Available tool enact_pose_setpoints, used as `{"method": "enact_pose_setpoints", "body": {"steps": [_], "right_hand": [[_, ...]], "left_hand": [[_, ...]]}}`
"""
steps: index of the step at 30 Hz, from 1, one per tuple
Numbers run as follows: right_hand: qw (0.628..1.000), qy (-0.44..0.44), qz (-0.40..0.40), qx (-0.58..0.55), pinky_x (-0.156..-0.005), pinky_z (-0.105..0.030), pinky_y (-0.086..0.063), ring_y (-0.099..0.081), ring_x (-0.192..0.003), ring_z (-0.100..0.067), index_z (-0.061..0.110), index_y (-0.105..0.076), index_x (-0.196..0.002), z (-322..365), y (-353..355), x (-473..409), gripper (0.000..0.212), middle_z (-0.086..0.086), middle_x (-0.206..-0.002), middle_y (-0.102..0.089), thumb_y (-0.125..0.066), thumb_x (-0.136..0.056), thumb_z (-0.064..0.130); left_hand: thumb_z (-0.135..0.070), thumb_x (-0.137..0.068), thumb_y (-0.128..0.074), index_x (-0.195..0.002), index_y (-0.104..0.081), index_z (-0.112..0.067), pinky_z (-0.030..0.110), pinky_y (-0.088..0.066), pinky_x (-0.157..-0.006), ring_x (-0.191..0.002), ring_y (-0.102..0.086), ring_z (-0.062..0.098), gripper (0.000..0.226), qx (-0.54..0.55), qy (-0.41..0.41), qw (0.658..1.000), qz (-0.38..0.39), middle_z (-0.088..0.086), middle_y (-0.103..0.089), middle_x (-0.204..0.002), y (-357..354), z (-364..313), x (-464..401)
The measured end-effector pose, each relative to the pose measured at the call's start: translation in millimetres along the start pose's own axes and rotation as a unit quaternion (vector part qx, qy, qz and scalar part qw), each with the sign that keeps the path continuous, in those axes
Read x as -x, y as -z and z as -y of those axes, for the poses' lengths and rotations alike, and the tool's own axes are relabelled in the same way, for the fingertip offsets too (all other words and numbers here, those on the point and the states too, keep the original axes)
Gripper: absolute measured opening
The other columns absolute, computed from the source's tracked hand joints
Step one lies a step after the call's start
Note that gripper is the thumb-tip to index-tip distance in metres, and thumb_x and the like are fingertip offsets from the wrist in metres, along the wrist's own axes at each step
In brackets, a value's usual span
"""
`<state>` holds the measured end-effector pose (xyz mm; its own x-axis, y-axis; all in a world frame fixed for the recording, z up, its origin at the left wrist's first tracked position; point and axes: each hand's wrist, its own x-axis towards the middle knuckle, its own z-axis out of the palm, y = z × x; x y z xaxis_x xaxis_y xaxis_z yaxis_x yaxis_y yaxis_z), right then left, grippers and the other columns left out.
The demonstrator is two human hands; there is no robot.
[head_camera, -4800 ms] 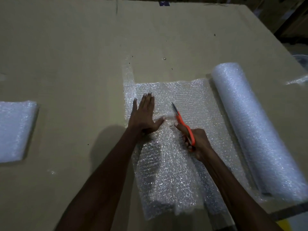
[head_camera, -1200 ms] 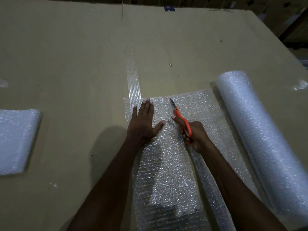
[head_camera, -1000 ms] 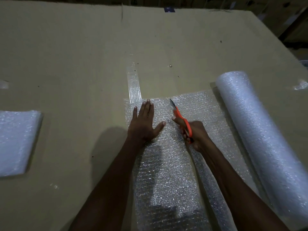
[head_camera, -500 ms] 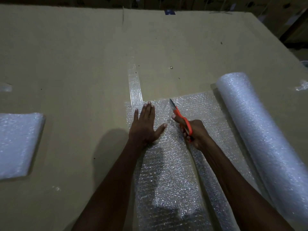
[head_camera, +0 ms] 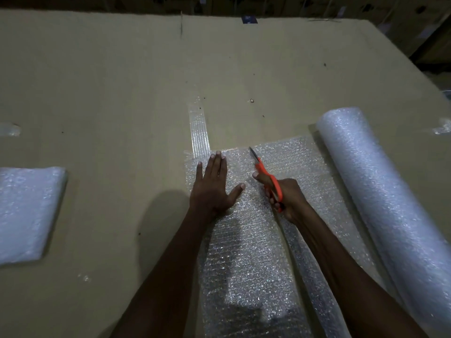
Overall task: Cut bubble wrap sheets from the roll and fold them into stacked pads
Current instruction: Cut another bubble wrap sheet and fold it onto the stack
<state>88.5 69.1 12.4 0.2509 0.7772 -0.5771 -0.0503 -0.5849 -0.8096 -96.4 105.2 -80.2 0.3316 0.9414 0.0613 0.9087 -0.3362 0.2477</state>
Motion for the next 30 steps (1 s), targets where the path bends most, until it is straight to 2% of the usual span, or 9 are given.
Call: {"method": "enact_pose_setpoints", "body": {"steps": [6, 19, 24, 30], "right_hand": [[1.000, -0.003, 0.005, 0.023, -0.035, -0.019, -0.030, -0.039, -0.035, -0.012, 0.011, -0.062, -0.056, 3.8, -3.5, -3.0, 0.045, -0.004, -0.047, -0.052, -0.088, -0.075, 0.041], [1.000, -0.003, 0.007, 0.025, -0.032, -0.018, -0.029, -0.039, -0.033, -0.011, 0.011, -0.064, -0.055, 4.7, -2.3, -5.1, 0.041, -0.006, -0.050, -0.053, -0.089, -0.076, 0.037], [1.000, -0.002, 0.009, 0.026, -0.033, -0.018, -0.031, -0.040, -0.034, -0.011, 0.010, -0.063, -0.057, 5.9, -4.5, -4.9, 0.044, -0.005, -0.048, -0.053, -0.088, -0.076, 0.041], [1.000, 0.005, 0.002, 0.028, -0.032, -0.018, -0.031, -0.040, -0.032, -0.010, 0.008, -0.063, -0.059, 5.9, -6.4, -5.7, 0.038, -0.005, -0.048, -0.053, -0.088, -0.078, 0.030]], "left_hand": [[-0.074, -0.095, -0.016, -0.158, -0.003, -0.005, 0.050, 0.002, -0.124, -0.154, 0.006, 0.023, 0.094, 0.005, 0.002, 1.000, 0.010, 0.012, 0.003, -0.167, 0.3, 0.2, 0.3], [-0.075, -0.094, -0.014, -0.158, 0.000, -0.006, 0.051, 0.001, -0.124, -0.154, 0.009, 0.022, 0.095, 0.001, 0.002, 1.000, 0.021, 0.011, 0.007, -0.166, 0.3, 1.6, 0.7], [-0.074, -0.095, -0.016, -0.159, -0.003, -0.006, 0.050, 0.001, -0.124, -0.154, 0.007, 0.022, 0.094, 0.010, 0.003, 1.000, 0.009, 0.011, 0.004, -0.167, -0.8, 0.8, 2.5], [-0.074, -0.095, -0.018, -0.159, -0.004, -0.005, 0.050, 0.002, -0.124, -0.154, 0.007, 0.022, 0.095, 0.005, 0.001, 1.000, 0.015, 0.011, 0.003, -0.167, -0.9, 2.0, 1.4]]}}
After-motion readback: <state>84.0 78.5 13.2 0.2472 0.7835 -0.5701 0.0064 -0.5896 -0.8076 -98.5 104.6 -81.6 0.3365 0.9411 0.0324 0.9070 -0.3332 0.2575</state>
